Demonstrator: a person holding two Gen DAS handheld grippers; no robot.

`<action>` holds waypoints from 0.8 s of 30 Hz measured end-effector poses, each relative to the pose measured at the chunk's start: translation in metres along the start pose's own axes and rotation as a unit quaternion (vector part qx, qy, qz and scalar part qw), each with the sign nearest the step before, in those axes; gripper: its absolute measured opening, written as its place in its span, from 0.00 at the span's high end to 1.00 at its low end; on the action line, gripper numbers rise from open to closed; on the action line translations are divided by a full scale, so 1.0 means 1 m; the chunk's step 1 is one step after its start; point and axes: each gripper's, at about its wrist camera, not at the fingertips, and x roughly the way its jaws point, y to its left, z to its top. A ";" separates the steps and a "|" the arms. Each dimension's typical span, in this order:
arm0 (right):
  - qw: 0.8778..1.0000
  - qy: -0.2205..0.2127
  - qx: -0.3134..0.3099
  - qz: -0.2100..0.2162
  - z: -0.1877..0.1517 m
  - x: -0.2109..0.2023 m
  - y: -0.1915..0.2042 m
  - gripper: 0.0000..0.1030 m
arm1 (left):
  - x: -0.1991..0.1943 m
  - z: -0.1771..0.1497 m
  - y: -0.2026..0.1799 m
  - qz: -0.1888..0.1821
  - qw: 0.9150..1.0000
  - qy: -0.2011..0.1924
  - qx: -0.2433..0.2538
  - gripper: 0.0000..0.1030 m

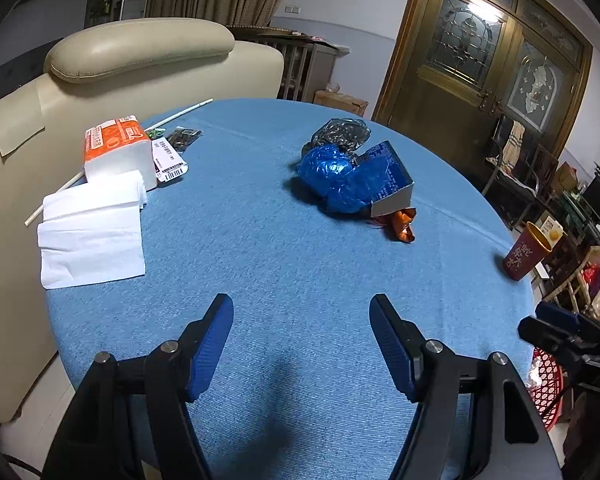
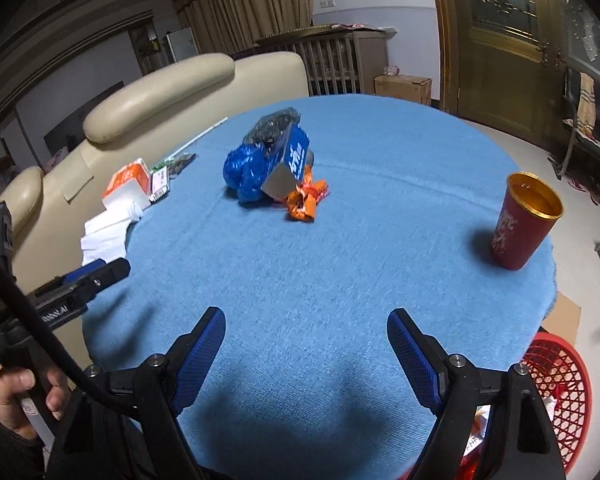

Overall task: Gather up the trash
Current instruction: 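Move both grippers back over the table toward remaining trash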

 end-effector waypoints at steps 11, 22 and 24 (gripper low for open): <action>1.000 -0.012 0.008 -0.014 0.016 0.027 -0.002 0.17 | 0.005 0.013 0.007 0.037 0.999 -0.003 -0.014 0.31; 0.999 -0.023 0.029 0.037 0.125 0.105 0.007 0.17 | 0.010 0.020 0.025 0.052 0.998 0.004 -0.025 0.31; 0.998 -0.015 0.051 0.046 0.146 0.125 0.003 0.17 | 0.013 0.022 0.027 0.050 0.998 0.005 -0.024 0.31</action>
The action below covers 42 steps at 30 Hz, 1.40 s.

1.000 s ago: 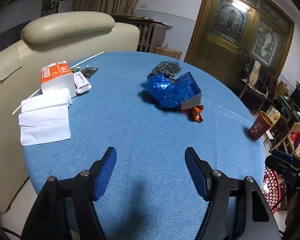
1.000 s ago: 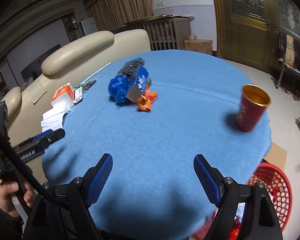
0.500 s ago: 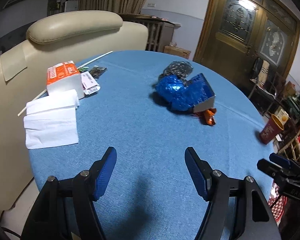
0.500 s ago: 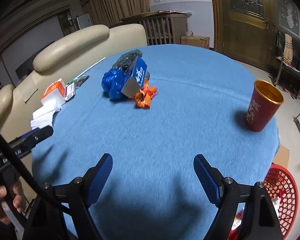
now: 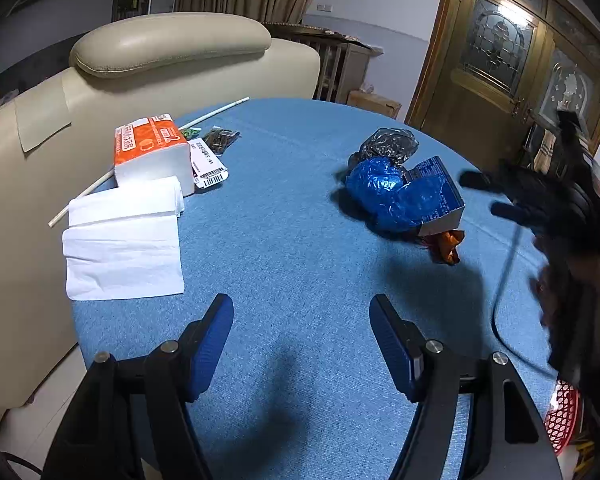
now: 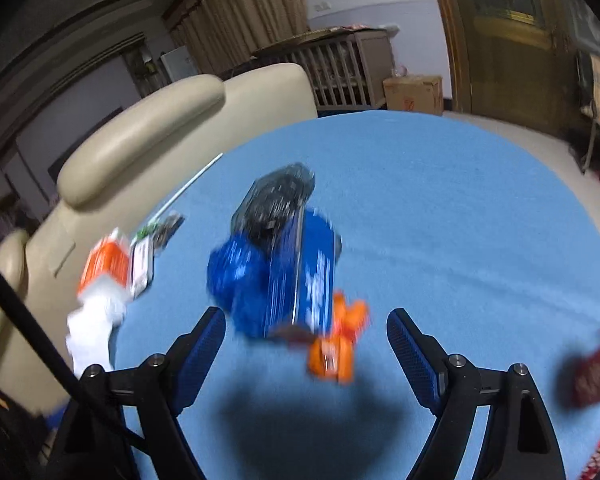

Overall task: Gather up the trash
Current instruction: 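Move both grippers back over the table toward remaining trash, then grasp blue plastic bag with left gripper while right gripper grasps toothpaste box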

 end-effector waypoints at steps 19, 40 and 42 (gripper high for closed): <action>0.999 0.020 0.006 0.048 0.025 0.019 -0.003 0.70 | 0.054 0.057 -0.028 -0.042 0.999 -0.002 0.015 0.30; 0.999 0.016 0.031 0.041 -0.087 -0.076 -0.034 0.70 | 0.181 0.110 -0.103 -0.011 0.996 0.087 0.015 0.22; 0.999 0.012 0.030 0.043 -0.087 -0.078 -0.031 0.70 | 0.184 0.108 -0.099 -0.025 0.995 0.094 0.011 0.43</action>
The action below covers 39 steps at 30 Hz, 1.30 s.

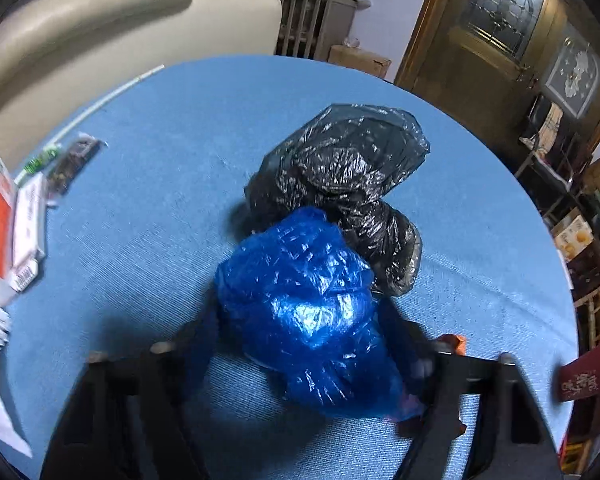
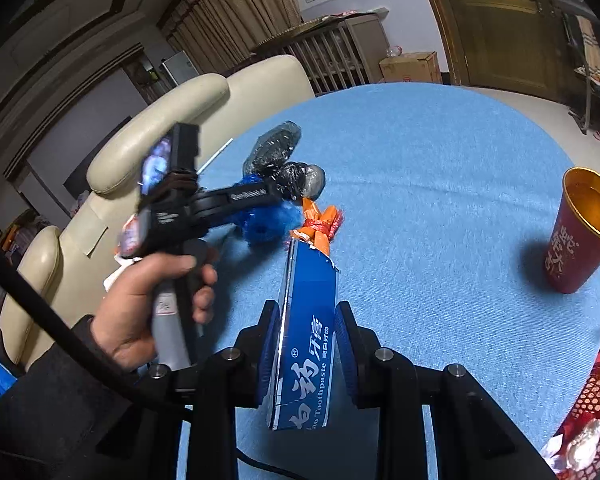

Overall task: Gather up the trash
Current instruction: 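Grasp blue plastic bag with left gripper while right gripper grasps toothpaste box, then carry blue bag and toothpaste box over red basket and open both grippers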

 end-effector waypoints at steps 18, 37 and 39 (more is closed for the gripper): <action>1.000 -0.029 -0.006 0.004 -0.043 -0.053 0.014 0.70 | -0.129 -0.103 -0.016 -0.034 0.996 -0.060 0.054 0.48; 0.996 -0.050 0.041 -0.054 -0.087 -0.117 -0.037 0.70 | -0.179 -0.162 -0.071 -0.077 0.987 -0.075 0.120 0.48; 0.996 -0.054 0.045 -0.062 -0.090 -0.125 -0.043 0.70 | -0.182 -0.165 -0.079 -0.085 0.985 -0.075 0.131 0.48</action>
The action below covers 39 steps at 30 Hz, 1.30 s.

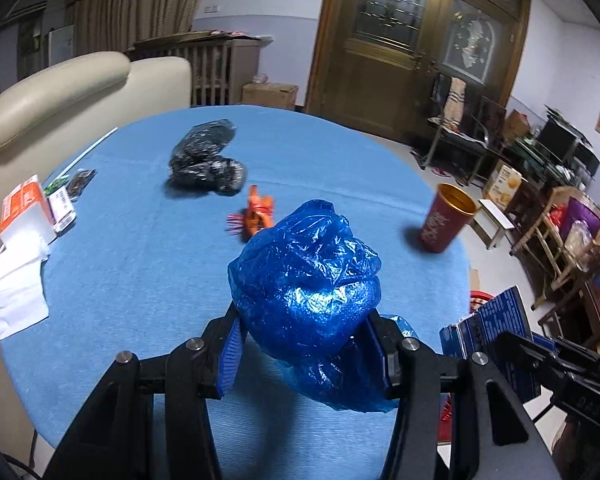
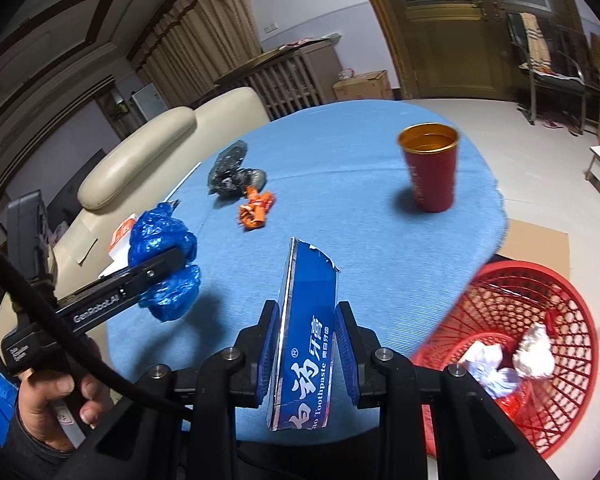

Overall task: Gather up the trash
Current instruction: 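Carry blue bag and toothpaste box over red basket and open both grippers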

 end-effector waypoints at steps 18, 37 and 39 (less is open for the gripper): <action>0.992 -0.041 0.068 -0.097 -0.012 -0.074 -0.091 0.70 | -0.005 -0.003 -0.100 -0.093 0.991 0.001 0.099 0.48; 0.981 -0.045 0.134 -0.135 -0.030 -0.088 -0.167 0.70 | 0.019 -0.010 -0.181 -0.130 0.976 0.040 0.170 0.48; 0.980 -0.042 0.138 -0.135 -0.033 -0.087 -0.172 0.70 | 0.022 -0.013 -0.188 -0.130 0.975 0.047 0.175 0.48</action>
